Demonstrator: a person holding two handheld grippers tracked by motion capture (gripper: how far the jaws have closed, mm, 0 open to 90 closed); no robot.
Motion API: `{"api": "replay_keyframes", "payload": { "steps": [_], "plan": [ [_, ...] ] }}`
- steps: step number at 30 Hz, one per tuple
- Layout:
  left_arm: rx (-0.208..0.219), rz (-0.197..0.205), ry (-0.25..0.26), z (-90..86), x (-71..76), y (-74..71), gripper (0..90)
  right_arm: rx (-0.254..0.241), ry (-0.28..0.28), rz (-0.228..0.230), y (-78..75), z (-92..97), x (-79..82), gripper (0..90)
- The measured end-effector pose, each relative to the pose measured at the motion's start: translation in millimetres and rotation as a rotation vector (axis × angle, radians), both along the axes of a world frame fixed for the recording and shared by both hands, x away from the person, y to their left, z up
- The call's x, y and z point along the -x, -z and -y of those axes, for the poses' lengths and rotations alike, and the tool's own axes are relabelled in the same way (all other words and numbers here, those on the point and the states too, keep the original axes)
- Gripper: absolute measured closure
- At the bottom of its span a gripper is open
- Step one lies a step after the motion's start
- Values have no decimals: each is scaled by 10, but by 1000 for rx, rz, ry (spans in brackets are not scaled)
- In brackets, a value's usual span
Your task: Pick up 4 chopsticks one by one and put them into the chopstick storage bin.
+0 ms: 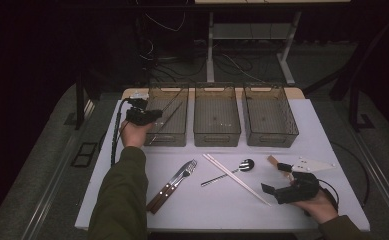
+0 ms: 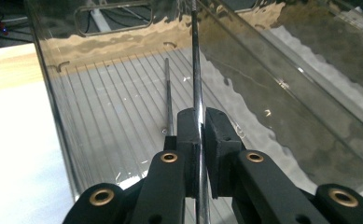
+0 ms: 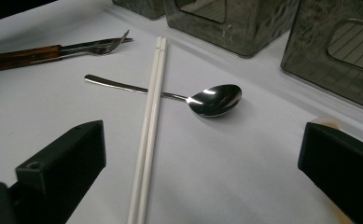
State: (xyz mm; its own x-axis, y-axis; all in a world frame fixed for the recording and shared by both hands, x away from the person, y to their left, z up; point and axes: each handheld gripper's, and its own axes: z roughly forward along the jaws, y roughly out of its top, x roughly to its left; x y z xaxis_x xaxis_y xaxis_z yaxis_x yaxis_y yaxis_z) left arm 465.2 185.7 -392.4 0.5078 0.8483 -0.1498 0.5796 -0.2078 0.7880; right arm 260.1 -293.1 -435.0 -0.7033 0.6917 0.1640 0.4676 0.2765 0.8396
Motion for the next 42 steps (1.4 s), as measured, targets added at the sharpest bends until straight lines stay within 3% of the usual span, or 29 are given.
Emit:
{"api": "replay_keyframes", "payload": {
  "steps": [6,9,12,16,28,37,42],
  "plan": [
    [-50,-24,-5,42,-24,62,847,-3,0,1,-1,1,0,9],
    [-50,-43,-16,37,-32,77,844,-2,0,-1,-1,0,2,9],
    [-49,-35,-12,39,-28,76,826,-2,0,-1,-1,-1,2,9],
    [-34,-35,-12,32,-22,63,742,0,-1,1,0,0,0,8],
    [10,32,12,18,70,-85,588,1,-1,1,-1,-1,2,9],
    [-20,74,99,38,244,-232,457,4,1,0,0,-2,1,9],
    [15,111,148,83,410,-295,407,4,1,0,1,-3,0,9]
  ]
}}
